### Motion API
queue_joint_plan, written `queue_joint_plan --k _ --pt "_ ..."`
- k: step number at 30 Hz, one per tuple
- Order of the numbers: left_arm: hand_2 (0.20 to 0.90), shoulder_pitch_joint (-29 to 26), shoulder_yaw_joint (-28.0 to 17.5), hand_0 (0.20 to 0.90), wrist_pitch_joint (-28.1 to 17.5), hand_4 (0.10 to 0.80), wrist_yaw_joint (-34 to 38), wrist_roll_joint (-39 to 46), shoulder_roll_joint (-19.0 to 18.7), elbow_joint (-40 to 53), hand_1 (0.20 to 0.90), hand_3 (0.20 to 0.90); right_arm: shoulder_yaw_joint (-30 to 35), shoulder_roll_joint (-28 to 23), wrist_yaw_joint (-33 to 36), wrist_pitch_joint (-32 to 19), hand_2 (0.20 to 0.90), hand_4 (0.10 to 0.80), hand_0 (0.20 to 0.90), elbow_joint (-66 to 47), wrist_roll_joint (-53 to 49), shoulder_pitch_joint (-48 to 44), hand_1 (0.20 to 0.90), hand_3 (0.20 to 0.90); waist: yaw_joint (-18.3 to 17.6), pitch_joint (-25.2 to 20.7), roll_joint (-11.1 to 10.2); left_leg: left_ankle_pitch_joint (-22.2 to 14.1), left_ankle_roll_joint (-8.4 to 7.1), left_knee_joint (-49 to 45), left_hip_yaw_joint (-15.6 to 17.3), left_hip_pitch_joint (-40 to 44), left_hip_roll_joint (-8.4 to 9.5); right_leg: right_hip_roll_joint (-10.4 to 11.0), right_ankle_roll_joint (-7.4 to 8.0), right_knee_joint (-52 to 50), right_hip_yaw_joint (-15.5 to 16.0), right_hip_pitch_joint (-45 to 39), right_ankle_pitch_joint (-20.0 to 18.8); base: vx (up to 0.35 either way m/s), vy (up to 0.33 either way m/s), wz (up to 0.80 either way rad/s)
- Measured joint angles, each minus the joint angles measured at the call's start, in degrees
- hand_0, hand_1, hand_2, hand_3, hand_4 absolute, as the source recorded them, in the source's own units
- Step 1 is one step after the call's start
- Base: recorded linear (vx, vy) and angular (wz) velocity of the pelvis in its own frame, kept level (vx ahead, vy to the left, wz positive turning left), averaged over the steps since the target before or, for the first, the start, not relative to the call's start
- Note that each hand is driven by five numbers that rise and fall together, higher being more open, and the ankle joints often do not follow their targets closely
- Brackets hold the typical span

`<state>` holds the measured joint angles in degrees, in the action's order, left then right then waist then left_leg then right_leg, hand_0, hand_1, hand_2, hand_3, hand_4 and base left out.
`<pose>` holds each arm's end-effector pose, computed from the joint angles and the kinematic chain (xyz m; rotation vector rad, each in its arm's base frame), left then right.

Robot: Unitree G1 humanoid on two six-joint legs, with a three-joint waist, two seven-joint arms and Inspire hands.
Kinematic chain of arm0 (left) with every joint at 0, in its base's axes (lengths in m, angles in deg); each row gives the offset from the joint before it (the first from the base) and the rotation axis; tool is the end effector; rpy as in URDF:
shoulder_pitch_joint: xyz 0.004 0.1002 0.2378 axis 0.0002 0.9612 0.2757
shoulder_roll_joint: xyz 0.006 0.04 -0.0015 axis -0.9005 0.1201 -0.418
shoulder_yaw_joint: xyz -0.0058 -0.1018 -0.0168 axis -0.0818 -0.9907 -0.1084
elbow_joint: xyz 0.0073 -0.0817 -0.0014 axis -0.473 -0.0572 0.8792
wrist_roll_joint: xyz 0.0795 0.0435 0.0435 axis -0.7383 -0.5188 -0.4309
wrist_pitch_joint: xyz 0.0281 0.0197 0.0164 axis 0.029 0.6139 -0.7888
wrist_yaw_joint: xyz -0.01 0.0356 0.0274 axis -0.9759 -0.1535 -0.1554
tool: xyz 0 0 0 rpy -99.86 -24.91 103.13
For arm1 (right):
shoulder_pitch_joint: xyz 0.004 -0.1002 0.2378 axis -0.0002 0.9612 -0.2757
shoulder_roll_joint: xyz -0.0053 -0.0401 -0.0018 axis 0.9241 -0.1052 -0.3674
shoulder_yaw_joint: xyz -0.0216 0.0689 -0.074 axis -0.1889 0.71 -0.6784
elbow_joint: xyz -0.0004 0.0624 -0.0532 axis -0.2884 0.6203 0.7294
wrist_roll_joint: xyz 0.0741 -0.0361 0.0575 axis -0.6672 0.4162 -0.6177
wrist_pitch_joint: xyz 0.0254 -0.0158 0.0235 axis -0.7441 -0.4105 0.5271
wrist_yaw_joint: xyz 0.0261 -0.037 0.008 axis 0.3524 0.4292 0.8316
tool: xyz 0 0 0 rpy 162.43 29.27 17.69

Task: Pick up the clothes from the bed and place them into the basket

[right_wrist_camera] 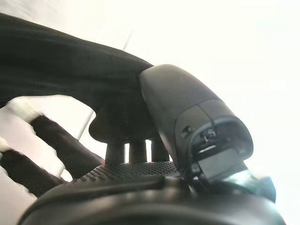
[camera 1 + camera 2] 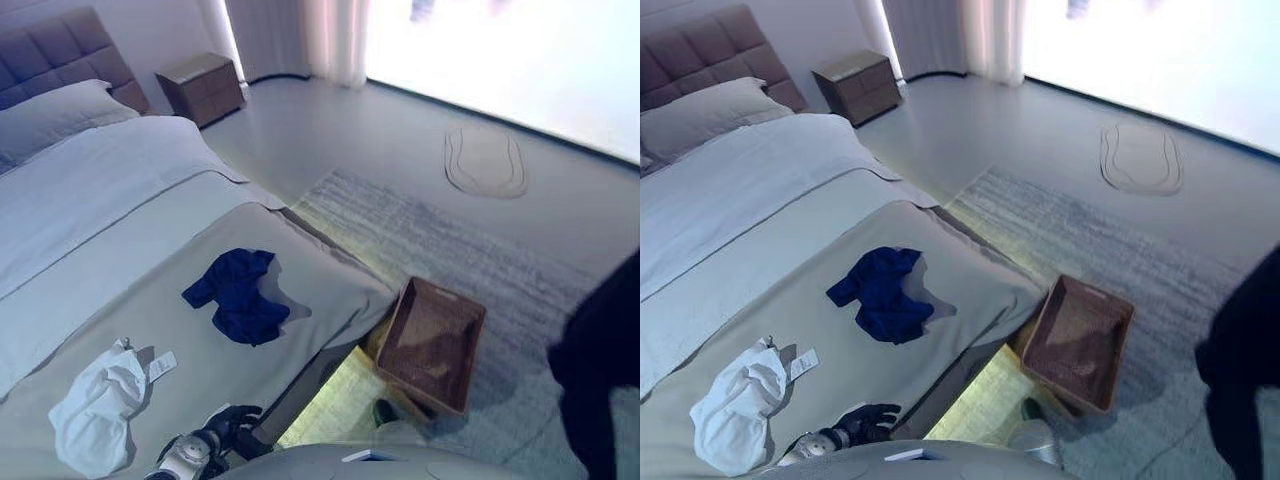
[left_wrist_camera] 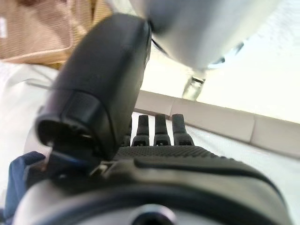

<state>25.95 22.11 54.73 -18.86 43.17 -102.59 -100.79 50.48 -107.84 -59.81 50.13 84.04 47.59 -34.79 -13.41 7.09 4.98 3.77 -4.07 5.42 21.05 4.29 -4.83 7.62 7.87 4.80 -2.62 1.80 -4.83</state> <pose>0.0907 0.2161 -0.1078 0.4171 1.0732 -0.3451 0.2023 -0.4041 0.1840 -0.5675 0.1341 -0.9224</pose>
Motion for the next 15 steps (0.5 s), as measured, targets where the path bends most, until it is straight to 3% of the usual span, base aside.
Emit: queue_joint_plan --k 2,4,15 --pt "0.9 -0.74 -0.07 0.9 -0.2 0.8 0.24 0.02 0.88 0.83 0.9 0.9 0.0 0.0 2.86 -0.39 0.3 0.1 0.3 -5.47 1.27 0.01 0.3 0.2 -0.71 1.31 1.72 -0.05 0.35 0.0 0.2 -0.02 0.27 0.21 -0.26 0.43 -0.27 -0.02 -0.65 -0.089 0.012 -0.1" --pt "0.9 -1.35 -0.15 0.9 -0.7 0.8 0.32 0.02 1.37 1.03 0.9 0.9 0.01 0.0 3.62 -1.32 0.3 0.1 0.3 -7.97 1.46 0.04 0.3 0.2 -0.78 1.87 2.03 -0.18 0.53 0.0 0.1 -0.02 0.26 0.19 -0.26 0.43 -0.2 -0.05 -0.65 -0.053 -0.002 0.01" --pt "0.9 -3.57 -0.64 0.9 -1.06 0.8 0.9 -0.03 1.9 2.9 0.9 0.9 0.01 0.09 3.56 -2.86 0.3 0.1 0.3 -15.89 2.93 0.05 0.3 0.2 0.44 5.02 -1.16 -0.31 0.71 -0.03 -0.24 -0.15 0.27 0.19 -0.27 0.43 0.33 -0.12 -0.65 -0.038 -0.023 0.02"
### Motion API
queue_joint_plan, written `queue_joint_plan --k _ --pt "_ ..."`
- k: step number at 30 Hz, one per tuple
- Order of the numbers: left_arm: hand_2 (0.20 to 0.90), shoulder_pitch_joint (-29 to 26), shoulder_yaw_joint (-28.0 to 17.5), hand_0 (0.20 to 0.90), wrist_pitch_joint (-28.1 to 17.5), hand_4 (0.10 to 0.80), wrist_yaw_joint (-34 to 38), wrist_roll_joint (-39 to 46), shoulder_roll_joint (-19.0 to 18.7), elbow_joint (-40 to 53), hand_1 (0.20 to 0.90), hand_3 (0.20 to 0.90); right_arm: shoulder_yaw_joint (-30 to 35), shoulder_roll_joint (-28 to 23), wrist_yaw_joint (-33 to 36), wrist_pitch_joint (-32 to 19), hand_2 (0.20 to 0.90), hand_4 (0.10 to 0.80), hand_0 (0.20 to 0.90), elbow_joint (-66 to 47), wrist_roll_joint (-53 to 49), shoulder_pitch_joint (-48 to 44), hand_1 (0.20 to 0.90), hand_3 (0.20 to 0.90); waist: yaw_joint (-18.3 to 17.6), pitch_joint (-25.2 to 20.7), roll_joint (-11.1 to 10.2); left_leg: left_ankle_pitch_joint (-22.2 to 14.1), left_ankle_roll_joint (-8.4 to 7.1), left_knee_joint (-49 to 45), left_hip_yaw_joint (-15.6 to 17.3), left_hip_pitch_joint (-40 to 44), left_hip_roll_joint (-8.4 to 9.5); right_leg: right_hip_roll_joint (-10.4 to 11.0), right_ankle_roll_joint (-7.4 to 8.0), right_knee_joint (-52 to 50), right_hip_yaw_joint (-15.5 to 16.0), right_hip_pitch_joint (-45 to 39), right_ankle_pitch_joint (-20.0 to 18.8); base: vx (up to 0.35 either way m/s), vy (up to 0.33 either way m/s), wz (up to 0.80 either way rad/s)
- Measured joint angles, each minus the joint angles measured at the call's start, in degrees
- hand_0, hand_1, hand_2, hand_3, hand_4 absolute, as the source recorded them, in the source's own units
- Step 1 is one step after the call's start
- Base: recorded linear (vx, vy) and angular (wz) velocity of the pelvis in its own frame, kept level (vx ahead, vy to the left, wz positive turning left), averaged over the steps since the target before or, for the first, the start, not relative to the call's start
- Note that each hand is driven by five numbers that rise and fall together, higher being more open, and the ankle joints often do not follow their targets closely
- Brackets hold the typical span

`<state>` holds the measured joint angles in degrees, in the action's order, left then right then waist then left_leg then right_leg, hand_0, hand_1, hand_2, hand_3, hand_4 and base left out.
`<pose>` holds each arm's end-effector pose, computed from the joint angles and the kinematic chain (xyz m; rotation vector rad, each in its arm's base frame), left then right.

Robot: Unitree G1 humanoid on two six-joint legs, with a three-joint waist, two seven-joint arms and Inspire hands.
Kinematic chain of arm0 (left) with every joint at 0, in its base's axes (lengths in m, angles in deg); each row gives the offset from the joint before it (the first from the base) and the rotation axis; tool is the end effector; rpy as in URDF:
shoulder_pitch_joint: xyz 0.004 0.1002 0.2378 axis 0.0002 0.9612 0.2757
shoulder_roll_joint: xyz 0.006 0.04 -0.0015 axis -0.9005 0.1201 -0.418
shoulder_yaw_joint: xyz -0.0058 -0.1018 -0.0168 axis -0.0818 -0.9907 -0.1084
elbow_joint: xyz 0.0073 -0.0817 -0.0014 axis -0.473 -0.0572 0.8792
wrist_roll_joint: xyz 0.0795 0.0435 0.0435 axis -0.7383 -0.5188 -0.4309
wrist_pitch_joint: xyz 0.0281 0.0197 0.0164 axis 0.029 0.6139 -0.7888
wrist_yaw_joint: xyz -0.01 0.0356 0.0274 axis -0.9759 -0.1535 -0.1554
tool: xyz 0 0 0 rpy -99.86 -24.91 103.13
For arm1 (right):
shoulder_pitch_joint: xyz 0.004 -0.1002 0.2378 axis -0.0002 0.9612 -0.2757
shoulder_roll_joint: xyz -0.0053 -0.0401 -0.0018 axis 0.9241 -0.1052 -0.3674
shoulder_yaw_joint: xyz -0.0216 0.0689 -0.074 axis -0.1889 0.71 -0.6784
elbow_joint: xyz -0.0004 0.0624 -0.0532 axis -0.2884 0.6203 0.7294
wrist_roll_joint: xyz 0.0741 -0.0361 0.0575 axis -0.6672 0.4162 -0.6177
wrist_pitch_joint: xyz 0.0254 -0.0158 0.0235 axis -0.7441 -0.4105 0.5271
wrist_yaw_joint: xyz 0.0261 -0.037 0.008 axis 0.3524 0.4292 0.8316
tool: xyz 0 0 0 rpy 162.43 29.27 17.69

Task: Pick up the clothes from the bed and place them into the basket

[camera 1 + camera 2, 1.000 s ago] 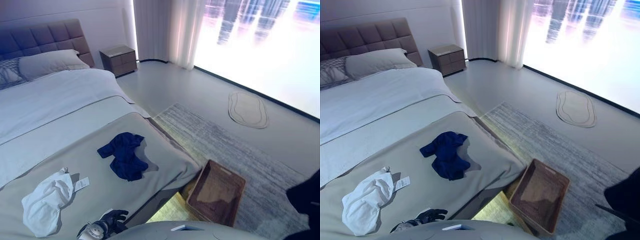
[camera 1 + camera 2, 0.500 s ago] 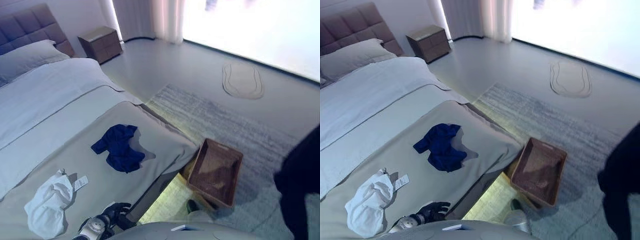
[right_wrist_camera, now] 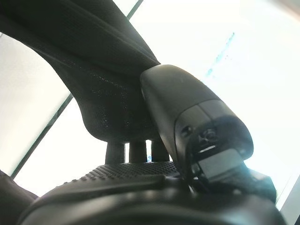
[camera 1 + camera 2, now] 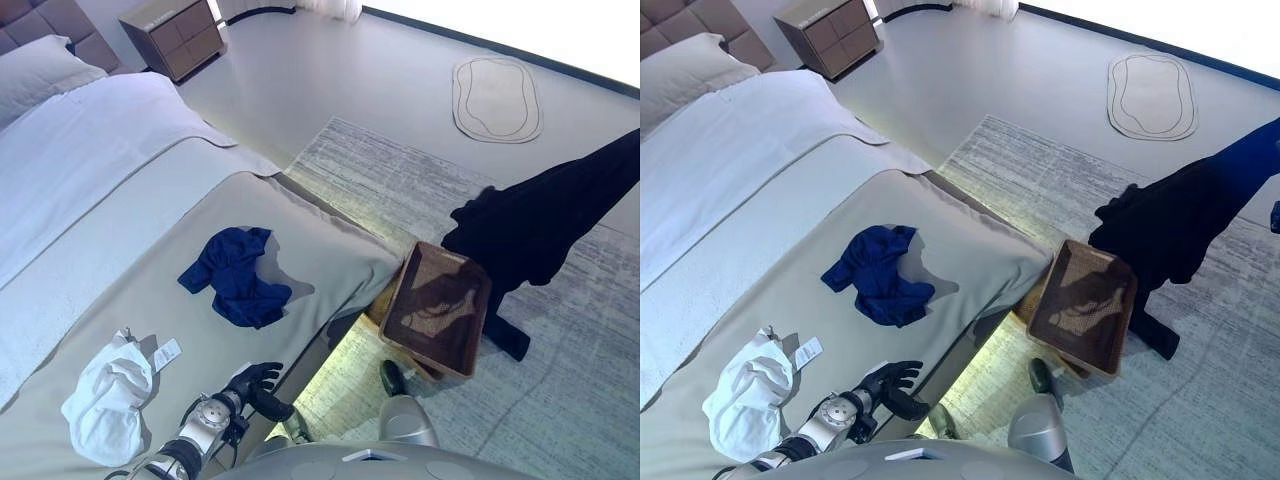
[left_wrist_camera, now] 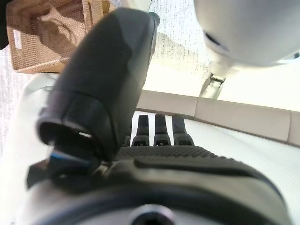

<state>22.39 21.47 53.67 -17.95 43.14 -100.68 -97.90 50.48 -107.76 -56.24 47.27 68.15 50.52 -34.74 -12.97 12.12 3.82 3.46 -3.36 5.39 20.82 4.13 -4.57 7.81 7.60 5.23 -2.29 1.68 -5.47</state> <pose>0.1213 0.1989 -0.0999 0.3998 0.9323 -0.3563 0.2157 -0.3634 0.2144 -0.6567 -0.1625 -0.8026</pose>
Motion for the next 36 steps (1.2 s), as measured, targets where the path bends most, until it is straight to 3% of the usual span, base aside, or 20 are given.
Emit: queue_joint_plan --k 4,9,22,30,36 --pt "0.9 0.07 -0.61 0.9 0.03 0.8 0.18 -0.04 -0.34 0.0 0.9 0.9 0.0 1.72 -0.87 0.0 0.3 0.1 0.3 -0.49 0.4 0.51 0.3 0.2 0.06 0.43 -0.61 -0.04 -0.01 0.01 -0.13 -0.08 -0.06 -0.01 0.01 0.01 0.24 0.02 0.02 -0.005 -0.008 0.0" --pt "0.9 0.18 -2.84 0.9 0.13 0.8 0.07 -0.45 -0.38 0.04 0.9 0.9 -0.37 6.49 -7.75 -0.03 0.3 0.1 0.3 -4.97 0.38 3.7 0.3 0.2 0.1 0.66 -0.94 -0.04 -0.02 0.01 -0.3 -0.13 -0.17 -0.08 0.01 0.01 0.42 -0.02 0.02 0.0 0.0 0.0" --pt "0.9 -0.17 -2.99 0.9 0.01 0.8 0.23 -1.11 -0.57 -0.37 0.9 0.9 -11.67 21.77 -19.43 -0.04 0.3 0.1 0.3 -6.79 5.65 9.6 0.3 0.2 1.68 2.95 -1.59 0.28 -0.15 -0.12 -1.5 -2.01 -0.21 0.0 0.0 0.0 1.54 1.14 0.01 -0.026 -0.015 0.04" --pt "0.9 -2.76 -2.95 0.9 0.01 0.8 1.51 -0.97 -1.7 1.55 0.9 0.9 -20.24 26.66 -22.29 -0.07 0.3 0.1 0.3 5.62 12.92 9.24 0.3 0.2 3.5 7.48 -1.12 1.25 -0.25 -0.29 -3.27 -5.1 -0.17 0.17 -0.11 -0.03 3.21 3.16 -0.08 -0.066 -0.049 0.11" --pt "0.9 -8.07 -2.41 0.9 -0.16 0.8 2.2 1.61 -3.19 2.89 0.9 0.9 -24.09 27.56 -17.18 1.25 0.3 0.1 0.3 15.21 16.17 -1.35 0.3 0.2 3.88 12.35 1.13 2.71 0.09 -0.31 -4.96 -8.85 0.21 0.63 -0.58 -0.5 4.58 6.23 -0.46 -0.069 -0.025 0.12"
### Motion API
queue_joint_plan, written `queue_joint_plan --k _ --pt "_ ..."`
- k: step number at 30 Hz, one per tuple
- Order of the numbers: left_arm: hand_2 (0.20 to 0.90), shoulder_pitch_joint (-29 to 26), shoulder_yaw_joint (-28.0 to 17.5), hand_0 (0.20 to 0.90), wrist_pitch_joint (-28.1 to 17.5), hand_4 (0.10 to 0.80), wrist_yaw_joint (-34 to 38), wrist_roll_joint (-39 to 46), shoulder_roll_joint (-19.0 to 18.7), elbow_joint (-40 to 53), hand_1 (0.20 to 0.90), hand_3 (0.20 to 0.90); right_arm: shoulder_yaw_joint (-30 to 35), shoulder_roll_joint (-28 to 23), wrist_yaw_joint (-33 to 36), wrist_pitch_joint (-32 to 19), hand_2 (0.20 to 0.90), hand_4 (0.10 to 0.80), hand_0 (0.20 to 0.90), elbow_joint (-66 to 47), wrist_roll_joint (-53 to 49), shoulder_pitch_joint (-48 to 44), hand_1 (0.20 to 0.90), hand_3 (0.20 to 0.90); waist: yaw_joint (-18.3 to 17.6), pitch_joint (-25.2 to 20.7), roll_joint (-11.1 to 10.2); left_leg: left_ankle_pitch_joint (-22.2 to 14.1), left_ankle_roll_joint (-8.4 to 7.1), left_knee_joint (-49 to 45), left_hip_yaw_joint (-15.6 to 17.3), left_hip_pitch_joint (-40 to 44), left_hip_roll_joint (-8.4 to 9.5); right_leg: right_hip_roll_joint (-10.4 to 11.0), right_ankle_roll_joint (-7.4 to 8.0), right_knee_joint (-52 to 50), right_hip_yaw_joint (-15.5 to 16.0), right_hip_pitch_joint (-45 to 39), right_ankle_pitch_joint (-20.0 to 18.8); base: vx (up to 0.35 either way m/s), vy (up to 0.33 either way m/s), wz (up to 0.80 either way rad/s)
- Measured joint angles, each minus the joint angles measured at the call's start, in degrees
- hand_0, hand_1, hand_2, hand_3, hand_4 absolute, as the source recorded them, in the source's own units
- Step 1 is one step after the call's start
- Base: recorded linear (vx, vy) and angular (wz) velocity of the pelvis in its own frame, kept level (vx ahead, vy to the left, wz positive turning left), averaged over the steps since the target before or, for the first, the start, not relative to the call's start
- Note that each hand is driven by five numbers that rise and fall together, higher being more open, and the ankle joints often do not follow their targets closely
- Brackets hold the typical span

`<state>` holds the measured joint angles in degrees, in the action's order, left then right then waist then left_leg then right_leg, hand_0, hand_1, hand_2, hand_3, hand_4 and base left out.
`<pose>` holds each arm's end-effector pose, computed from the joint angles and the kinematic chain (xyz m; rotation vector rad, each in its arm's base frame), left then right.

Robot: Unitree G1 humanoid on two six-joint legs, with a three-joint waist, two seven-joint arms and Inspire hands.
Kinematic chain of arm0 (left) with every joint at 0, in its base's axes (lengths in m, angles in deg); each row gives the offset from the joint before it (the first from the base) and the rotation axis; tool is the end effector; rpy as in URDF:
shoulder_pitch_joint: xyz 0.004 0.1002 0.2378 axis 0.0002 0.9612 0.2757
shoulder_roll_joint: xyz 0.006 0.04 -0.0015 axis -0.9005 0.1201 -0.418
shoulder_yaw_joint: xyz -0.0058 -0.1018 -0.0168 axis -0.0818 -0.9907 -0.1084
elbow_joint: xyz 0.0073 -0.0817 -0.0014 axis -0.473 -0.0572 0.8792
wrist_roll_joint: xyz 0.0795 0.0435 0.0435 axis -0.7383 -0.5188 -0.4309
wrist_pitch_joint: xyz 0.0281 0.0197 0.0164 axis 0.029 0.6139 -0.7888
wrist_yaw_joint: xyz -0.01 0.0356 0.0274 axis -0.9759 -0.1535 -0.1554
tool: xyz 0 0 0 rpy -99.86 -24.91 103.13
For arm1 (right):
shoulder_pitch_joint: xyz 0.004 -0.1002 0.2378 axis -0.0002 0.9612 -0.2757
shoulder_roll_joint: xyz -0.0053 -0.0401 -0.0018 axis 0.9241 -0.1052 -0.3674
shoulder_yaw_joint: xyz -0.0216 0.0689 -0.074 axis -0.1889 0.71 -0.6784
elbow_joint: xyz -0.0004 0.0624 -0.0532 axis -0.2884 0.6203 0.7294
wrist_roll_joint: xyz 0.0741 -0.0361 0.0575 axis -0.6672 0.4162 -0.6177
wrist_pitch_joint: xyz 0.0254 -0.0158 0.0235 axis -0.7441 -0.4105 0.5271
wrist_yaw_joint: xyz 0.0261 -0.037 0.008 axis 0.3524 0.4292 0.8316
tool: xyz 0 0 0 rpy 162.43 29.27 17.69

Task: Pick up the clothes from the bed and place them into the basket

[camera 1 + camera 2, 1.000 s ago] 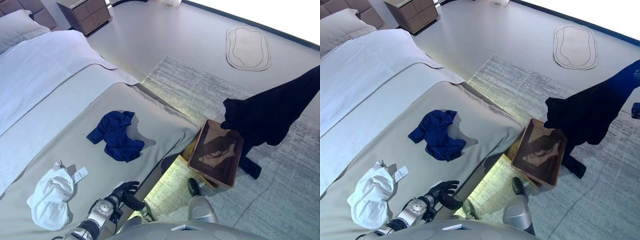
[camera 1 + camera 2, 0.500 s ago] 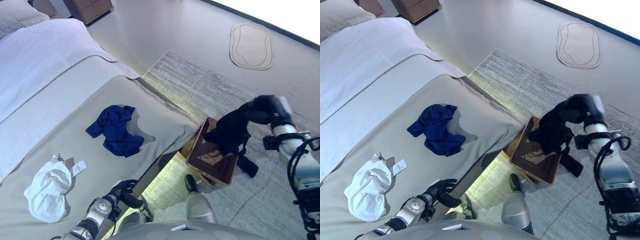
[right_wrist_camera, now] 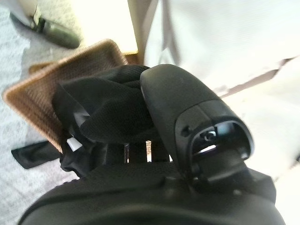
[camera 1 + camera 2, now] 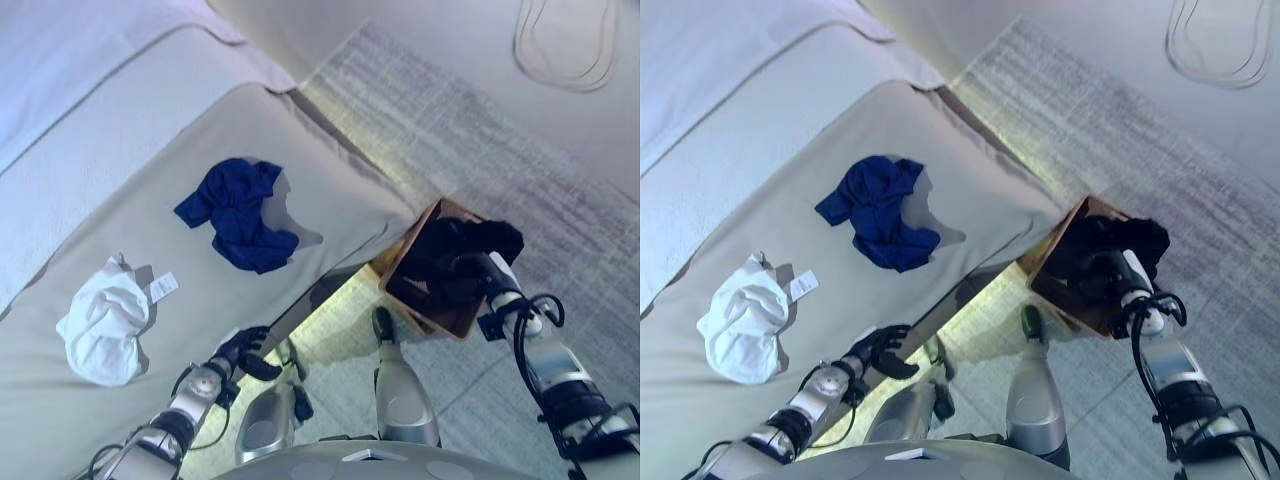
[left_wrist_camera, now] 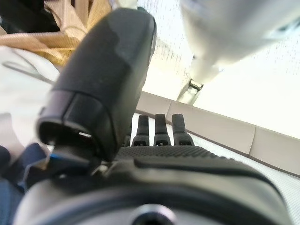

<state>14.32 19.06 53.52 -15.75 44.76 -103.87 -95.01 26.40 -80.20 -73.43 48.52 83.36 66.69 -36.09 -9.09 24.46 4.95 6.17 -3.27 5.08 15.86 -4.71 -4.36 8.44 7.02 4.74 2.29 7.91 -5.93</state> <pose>0.1779 0.2113 -0.0703 0.4455 0.7361 -0.2572 0.2350 -0.2739 0.0376 -0.6388 0.4523 -0.1718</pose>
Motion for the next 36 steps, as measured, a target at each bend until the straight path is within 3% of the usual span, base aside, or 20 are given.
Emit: queue_joint_plan --k 5,6,7,14,19,28,31,36 --pt "0.9 -3.49 1.29 0.9 -2.44 0.8 0.22 2.78 0.51 3.97 0.9 0.9 -1.37 -1.48 5.37 2.94 0.3 0.1 0.3 9.69 -0.02 -14.55 0.3 0.2 2.99 4.47 5.29 1.4 0.65 -0.02 -0.84 -3.68 0.73 0.72 0.09 -1.93 0.42 4.25 -0.58 -0.051 -0.009 0.07" --pt "0.9 -3.83 1.76 0.9 -2.7 0.8 0.32 3.65 0.51 4.26 0.9 0.9 -1.65 -1.52 6.11 3.25 0.429 0.251 0.429 11.59 -0.04 -16.88 0.429 0.351 3.05 4.81 5.82 1.51 0.52 -0.02 -1.16 -4.5 0.9 0.9 0.09 -2.3 0.47 5.2 -0.57 -0.043 -0.016 0.04" --pt "0.9 -3.98 1.87 0.9 -2.68 0.8 0.6 4.51 0.4 4.77 0.9 0.9 -1.97 -1.04 6.54 4.13 0.9 0.8 0.9 12.74 -0.14 -18.87 0.9 0.9 4.01 4.63 6.09 2.24 0.86 -0.04 -1.39 -5.79 1.11 1.12 0.09 -2.78 0.35 6.85 -0.57 -0.051 -0.029 0.02" --pt "0.9 -3.88 3.21 0.9 -3.63 0.8 2.37 7.51 0.23 5.71 0.9 0.9 -3.85 -1.08 11.76 7.18 0.9 0.8 0.9 24.11 -0.1 -24.58 0.9 0.9 6.91 4.6 6.15 3.74 1.03 -0.05 -5.22 -9.49 2.24 2.85 1.07 -7.82 3.18 11.24 1.59 -0.011 -0.052 0.22" --pt "0.9 -2.39 3.1 0.9 -3.53 0.8 2.13 8.6 -0.06 6.34 0.9 0.9 -3.18 -0.99 13.49 7.11 0.9 0.8 0.9 25.33 -0.34 -24.18 0.9 0.9 7.82 4.6 6.15 4.5 1.5 -0.05 -6.15 -9.87 2.72 3.44 1.24 -8.86 3.84 11.4 1.71 0.011 -0.018 0.13" --pt "0.9 -1.27 1.99 0.9 -1.89 0.8 1.48 8.64 0.13 7.04 0.9 0.9 4.78 -1.02 17.73 5.36 0.9 0.8 0.9 8.29 -3.52 -9.4 0.9 0.9 6.21 4.81 5.81 4.84 1.62 -0.01 -8.24 -6.94 2.08 2.73 1.48 -6.85 6.36 5.71 1.88 0.063 -0.015 0.13" --pt "0.9 1.27 -2.01 0.9 -0.7 0.8 2.43 8.61 0.58 7.86 0.9 0.9 8.88 -0.91 16.12 5.47 0.9 0.8 0.9 -5.45 -1.14 0.97 0.9 0.9 4.99 5.35 3.98 3.8 0.82 0.02 -8.18 -3.96 1.28 1.66 1.02 -3.6 6.54 1.06 1.52 0.127 0.026 0.01" --pt "0.9 5.43 -6.67 0.9 0.46 0.8 2.71 8.41 0.27 7.1 0.9 0.9 13.63 -1.07 12.1 5.77 0.9 0.8 0.9 -15.08 5.23 5.91 0.9 0.9 3.08 4.36 -1.54 3.07 0.34 0.03 -7.9 -0.66 0.27 0.32 0.07 -0.45 6.46 -3.51 0.67 0.129 0.101 -0.06"
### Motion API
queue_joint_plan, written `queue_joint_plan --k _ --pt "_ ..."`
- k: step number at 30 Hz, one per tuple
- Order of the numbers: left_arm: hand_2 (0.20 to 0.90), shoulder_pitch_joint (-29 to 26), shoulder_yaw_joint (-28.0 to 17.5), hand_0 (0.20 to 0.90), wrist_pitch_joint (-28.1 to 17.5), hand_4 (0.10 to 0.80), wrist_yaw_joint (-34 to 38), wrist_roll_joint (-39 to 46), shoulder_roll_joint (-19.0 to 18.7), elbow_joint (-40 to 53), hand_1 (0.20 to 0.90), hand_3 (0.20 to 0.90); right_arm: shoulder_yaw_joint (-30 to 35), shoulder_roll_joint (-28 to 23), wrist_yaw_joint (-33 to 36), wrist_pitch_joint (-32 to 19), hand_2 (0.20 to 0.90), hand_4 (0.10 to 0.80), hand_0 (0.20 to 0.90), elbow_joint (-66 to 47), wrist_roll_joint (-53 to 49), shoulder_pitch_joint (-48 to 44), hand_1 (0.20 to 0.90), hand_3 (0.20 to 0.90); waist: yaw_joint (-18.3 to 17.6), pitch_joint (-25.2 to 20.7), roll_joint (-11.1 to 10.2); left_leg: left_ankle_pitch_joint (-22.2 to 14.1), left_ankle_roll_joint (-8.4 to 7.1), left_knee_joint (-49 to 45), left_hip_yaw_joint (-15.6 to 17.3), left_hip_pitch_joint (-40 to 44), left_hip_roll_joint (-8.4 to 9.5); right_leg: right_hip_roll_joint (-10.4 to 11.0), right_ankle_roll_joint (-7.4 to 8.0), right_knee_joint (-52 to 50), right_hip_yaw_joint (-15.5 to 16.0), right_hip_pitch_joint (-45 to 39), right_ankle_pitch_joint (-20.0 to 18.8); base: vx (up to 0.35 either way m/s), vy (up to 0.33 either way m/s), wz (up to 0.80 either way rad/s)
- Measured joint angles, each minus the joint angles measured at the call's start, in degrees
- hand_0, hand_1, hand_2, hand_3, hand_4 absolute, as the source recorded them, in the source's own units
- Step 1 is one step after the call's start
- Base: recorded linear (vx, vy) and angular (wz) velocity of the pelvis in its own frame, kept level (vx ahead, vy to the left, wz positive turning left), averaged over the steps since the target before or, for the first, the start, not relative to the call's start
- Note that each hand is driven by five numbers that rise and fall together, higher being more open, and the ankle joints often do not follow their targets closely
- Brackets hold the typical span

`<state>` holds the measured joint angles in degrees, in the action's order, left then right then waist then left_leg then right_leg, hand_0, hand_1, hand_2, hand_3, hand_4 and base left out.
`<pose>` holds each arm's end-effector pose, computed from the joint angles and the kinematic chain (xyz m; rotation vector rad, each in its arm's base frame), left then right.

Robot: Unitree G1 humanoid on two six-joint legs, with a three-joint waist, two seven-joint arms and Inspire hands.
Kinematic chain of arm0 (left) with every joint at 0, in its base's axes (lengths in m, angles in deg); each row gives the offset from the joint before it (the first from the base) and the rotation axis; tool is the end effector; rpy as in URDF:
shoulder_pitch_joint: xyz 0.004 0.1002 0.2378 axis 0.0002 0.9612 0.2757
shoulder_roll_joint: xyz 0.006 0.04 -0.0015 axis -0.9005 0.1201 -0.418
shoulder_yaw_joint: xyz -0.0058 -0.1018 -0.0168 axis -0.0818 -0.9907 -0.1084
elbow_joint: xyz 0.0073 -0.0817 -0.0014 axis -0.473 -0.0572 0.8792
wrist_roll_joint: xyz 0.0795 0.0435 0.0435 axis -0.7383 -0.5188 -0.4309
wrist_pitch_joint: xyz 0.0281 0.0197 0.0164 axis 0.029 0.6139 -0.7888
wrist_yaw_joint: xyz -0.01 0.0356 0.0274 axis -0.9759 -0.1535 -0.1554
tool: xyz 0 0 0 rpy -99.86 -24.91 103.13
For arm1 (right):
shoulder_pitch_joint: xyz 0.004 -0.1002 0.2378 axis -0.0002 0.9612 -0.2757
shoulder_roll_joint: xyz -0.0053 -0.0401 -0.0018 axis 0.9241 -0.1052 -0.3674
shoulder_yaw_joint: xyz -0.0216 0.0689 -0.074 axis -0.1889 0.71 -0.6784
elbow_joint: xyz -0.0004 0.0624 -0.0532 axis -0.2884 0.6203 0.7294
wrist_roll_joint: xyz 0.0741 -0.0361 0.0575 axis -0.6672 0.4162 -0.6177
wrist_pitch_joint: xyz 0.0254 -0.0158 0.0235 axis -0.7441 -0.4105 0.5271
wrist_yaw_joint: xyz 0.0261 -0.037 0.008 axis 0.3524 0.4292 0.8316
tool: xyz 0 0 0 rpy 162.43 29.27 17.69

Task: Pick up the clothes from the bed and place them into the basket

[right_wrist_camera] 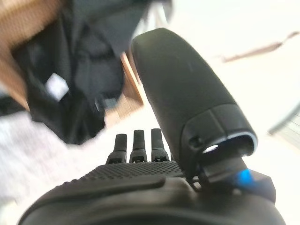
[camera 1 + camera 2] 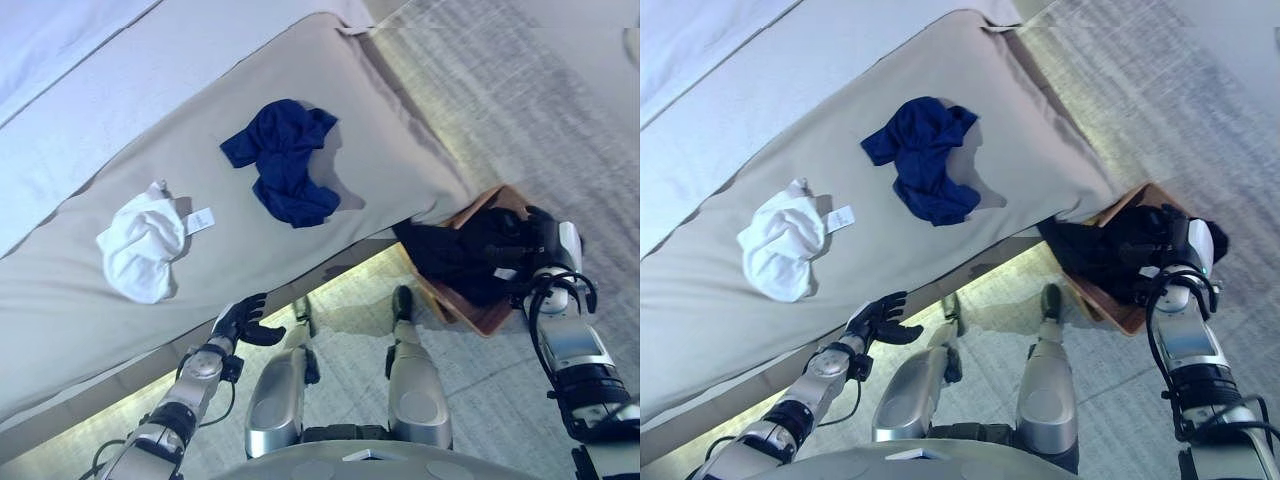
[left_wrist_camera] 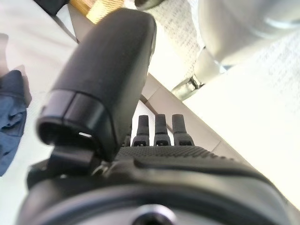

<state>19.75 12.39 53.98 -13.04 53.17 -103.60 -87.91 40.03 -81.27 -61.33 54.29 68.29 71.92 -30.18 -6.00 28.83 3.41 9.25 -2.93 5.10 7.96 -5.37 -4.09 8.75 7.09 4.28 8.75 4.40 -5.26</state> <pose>0.1664 0.2171 -0.0680 0.2414 0.6883 -0.0699 0.2222 -0.2944 0.0781 -0.6968 0.2562 -0.5439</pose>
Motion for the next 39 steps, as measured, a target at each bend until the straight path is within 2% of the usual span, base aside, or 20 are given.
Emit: queue_joint_plan --k 3,5,10,12,15,17,21,24,27,30,32,34,37,39 --pt "0.9 1.84 -0.69 0.9 0.03 0.8 -0.13 -0.01 0.27 -1.81 0.9 0.9 1.67 -0.43 -2.04 -0.17 0.9 0.8 0.9 -4.77 3.89 0.53 0.9 0.9 -0.3 -1.59 -2.59 -0.48 -0.26 -0.01 0.29 1.95 -0.1 -0.11 -0.27 0.89 0.01 -2.22 -0.21 0.127 0.151 -0.03" --pt "0.9 3.08 -1.51 0.9 0.05 0.8 -0.17 -0.01 0.41 -2.47 0.9 0.9 1.82 -0.73 -4.6 -0.51 0.9 0.8 0.9 -7.78 6.82 0.63 0.9 0.9 0.03 -3.43 -3.56 -0.8 -0.15 -0.02 0.22 2.48 -0.09 -0.11 -0.27 0.88 0.24 -2.89 -0.21 0.106 0.121 0.04" --pt "0.9 3.93 -2.41 0.9 0.02 0.8 -0.18 -0.02 0.85 -4.06 0.9 0.9 -0.47 -2.62 -9.74 -1.91 0.9 0.8 0.9 -9.77 8.61 -1.69 0.9 0.9 4.59 -7.28 -3.75 -1.2 -0.13 -0.03 -1.14 3.56 0.31 0.26 -0.17 0.91 2.21 -5.11 -0.06 0.088 0.127 0.19" --pt "0.9 4.06 -2.42 0.9 -0.05 0.8 -0.2 -0.01 0.9 -4.96 0.9 0.9 -2.87 -2.62 -11.04 -2.82 0.9 0.8 0.9 -9.44 8.68 -4.58 0.9 0.9 5.11 -7.71 -3.74 -1.19 -0.14 -0.03 -2.19 3.64 0.58 0.5 0.14 0.91 3.41 -5.98 0.2 0.088 0.121 0.31" --pt "0.9 4.43 -2.35 0.9 0.67 0.8 -0.57 -0.02 1.15 -6.31 0.9 0.9 -8.8 -2.72 -13.75 -3.8 0.9 0.8 0.9 -8.19 9.42 -9.92 0.9 0.9 7.91 -8.85 -3.82 -1.06 0.04 -0.04 -4.09 3.23 1.04 0.85 0.59 0.9 5.54 -6.92 0.65 0.025 0.11 0.38" --pt "0.9 4.42 -2.21 0.9 1.09 0.8 -0.97 -0.07 1.14 -6.51 0.9 0.9 -11.94 -2.65 -14.55 -4.5 0.9 0.8 0.9 -4.52 10.94 -12.83 0.9 0.9 9.53 -9.68 -3.79 -0.72 0.34 -0.16 -5.87 1.97 1.33 0.96 0.38 0.67 7.33 -6.87 1.26 -0.007 0.061 0.51" --pt "0.9 2.41 -1.41 0.9 0.9 0.8 -1.81 0.14 1.09 -5.56 0.9 0.9 -18.7 -2.22 -15.08 -4.49 0.9 0.8 0.9 12.22 13.41 -22.3 0.9 0.9 15.14 -9.74 -3.88 -0.57 0.57 -3.7 -10.74 -2.97 2.32 1.32 0.29 -0.27 12.06 -6.32 2.29 -0.043 0.087 0.62" --pt "0.9 -0.01 0.4 0.9 1.0 0.8 -1.88 0.27 0.3 -5.41 0.9 0.9 -23.46 -1.67 -14.25 -4.29 0.9 0.8 0.9 22.57 16.2 -30.11 0.9 0.9 17.91 -9.3 -4.0 -0.25 0.89 -5.71 -13.34 -6.51 3.14 1.8 0.32 -1.87 14.68 -4.79 2.93 -0.055 0.065 0.52" --pt "0.9 -1.87 1.19 0.9 1.08 0.8 -1.94 0.96 -0.79 -5.58 0.9 0.9 -27.19 -1.21 -12.9 -3.61 0.9 0.8 0.9 29.25 17.5 -37.44 0.9 0.9 20.05 -7.16 -3.83 -0.29 0.84 -6.84 -15.2 -8.32 3.98 2.29 0.64 -2.65 16.49 -4.32 3.54 0.038 0.041 0.35" --pt "0.9 -2.73 1.78 0.9 1.37 0.8 -2.37 1.36 -2.31 -5.81 0.9 0.9 -30.31 -0.05 -11.89 -0.62 0.9 0.8 0.9 39.68 17.68 -47.41 0.9 0.9 23.19 -3.44 -3.51 -0.12 0.79 -7.71 -16.51 -9.81 4.69 2.88 0.68 -3.65 17.81 -3.63 3.57 -0.024 0.066 0.24" --pt "0.9 -2.94 1.8 0.9 1.41 0.8 -2.52 1.98 -2.75 -6.0 0.9 0.9 -31.31 0.01 -12.26 1.06 0.9 0.8 0.9 44.28 18.82 -50.25 0.9 0.9 24.33 -2.93 -3.34 -0.63 0.11 -8.21 -17.89 -11.87 5.11 3.13 0.63 -4.48 19.2 -2.33 3.95 -0.015 0.047 0.37" --pt "0.9 -3.1 1.91 0.9 1.2 0.8 -2.66 2.52 -2.92 -5.89 0.9 0.9 -32.13 -0.01 -12.76 2.33 0.9 0.8 0.9 49.89 20.79 -53.16 0.9 0.9 26.65 -1.39 -2.62 -0.41 0.37 -9.06 -18.99 -13.48 5.74 3.75 0.69 -6.14 20.27 -1.11 4.46 -0.027 0.036 0.37" --pt "0.9 -2.84 2.15 0.9 0.82 0.8 -2.56 2.66 -3.19 -5.73 0.9 0.9 -33.37 0.05 -13.74 3.5 0.9 0.8 0.9 52.53 22.94 -53.91 0.9 0.9 28.78 0.0 -2.29 -0.31 0.47 -9.8 -20.55 -15.6 7.02 4.77 0.73 -7.47 21.8 0.11 5.17 -0.011 0.022 0.3" --pt "0.9 -2.94 2.55 0.9 0.46 0.8 -2.54 3.08 -3.28 -5.26 0.9 0.9 -33.41 0.13 -14.96 4.03 0.9 0.8 0.9 53.7 24.4 -53.93 0.9 0.9 29.69 0.51 -2.27 -0.18 0.45 -9.92 -21.35 -16.39 7.22 4.96 0.74 -7.46 22.32 0.33 5.17 0.004 0.02 0.28"
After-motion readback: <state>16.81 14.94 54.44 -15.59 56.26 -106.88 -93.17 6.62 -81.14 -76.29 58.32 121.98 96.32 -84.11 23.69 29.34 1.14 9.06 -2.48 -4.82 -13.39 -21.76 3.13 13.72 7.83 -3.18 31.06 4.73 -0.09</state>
